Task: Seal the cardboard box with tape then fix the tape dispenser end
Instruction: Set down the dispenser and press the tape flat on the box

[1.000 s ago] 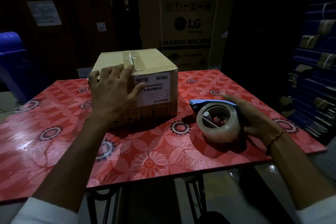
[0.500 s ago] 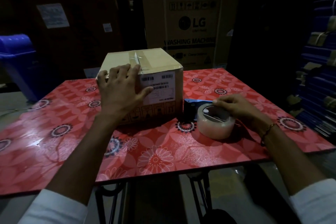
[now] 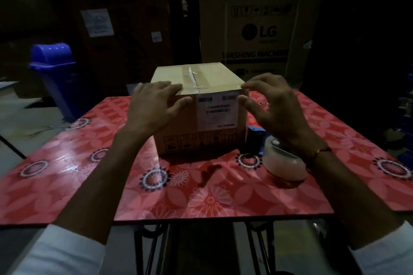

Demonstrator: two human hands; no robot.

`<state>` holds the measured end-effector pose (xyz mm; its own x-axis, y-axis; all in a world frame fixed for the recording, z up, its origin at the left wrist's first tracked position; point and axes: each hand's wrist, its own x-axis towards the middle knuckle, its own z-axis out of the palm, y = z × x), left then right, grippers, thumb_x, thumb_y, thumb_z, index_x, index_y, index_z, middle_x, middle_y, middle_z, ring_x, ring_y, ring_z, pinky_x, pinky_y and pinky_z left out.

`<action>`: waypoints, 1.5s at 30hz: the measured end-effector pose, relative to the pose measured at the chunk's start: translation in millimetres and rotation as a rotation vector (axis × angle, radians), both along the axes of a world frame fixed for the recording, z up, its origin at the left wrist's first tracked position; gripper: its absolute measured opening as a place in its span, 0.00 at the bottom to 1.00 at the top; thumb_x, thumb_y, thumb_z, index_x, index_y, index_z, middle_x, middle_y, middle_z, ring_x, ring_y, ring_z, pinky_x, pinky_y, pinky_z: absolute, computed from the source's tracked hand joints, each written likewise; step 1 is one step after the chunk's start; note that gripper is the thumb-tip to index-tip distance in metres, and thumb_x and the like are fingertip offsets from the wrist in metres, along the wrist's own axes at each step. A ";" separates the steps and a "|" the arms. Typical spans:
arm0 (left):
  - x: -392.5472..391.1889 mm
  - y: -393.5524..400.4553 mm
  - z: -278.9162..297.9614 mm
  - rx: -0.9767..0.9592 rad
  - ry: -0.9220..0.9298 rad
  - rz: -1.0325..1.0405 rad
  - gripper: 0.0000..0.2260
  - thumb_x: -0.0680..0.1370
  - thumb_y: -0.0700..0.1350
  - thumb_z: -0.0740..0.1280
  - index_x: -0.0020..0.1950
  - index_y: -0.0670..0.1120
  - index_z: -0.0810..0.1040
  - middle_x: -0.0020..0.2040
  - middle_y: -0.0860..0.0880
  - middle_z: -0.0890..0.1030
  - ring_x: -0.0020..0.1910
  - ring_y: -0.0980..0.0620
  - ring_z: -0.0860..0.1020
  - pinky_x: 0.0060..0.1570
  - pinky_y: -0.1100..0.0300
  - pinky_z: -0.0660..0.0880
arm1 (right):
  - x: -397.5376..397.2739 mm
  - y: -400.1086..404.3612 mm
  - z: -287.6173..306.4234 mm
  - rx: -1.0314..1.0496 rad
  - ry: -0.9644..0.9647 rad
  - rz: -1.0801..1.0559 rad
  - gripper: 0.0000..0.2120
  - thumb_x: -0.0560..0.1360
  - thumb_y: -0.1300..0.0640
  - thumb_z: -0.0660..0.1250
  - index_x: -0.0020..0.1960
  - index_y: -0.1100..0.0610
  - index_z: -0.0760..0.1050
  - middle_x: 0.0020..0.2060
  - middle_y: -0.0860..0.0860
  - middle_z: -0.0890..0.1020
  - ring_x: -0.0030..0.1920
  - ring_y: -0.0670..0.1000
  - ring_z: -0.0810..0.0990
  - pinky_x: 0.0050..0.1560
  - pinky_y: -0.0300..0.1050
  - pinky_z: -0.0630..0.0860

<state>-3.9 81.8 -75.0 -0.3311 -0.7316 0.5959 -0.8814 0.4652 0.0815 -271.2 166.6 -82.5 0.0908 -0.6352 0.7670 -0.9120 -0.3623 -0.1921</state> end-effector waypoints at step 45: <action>-1.8 -4.3 -25.7 -0.070 0.047 -0.008 0.38 0.70 0.66 0.67 0.75 0.49 0.66 0.70 0.49 0.71 0.67 0.45 0.64 0.59 0.43 0.73 | 52.5 -69.6 -8.1 0.055 0.180 -0.002 0.22 0.78 0.35 0.55 0.63 0.47 0.73 0.60 0.47 0.77 0.59 0.53 0.74 0.58 0.53 0.64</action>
<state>-5.6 77.5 -100.7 -0.3071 -0.6854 0.6602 -0.8737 0.4781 0.0899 -218.7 97.1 -90.6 0.2216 -0.6758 0.7030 -0.9343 -0.3535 -0.0453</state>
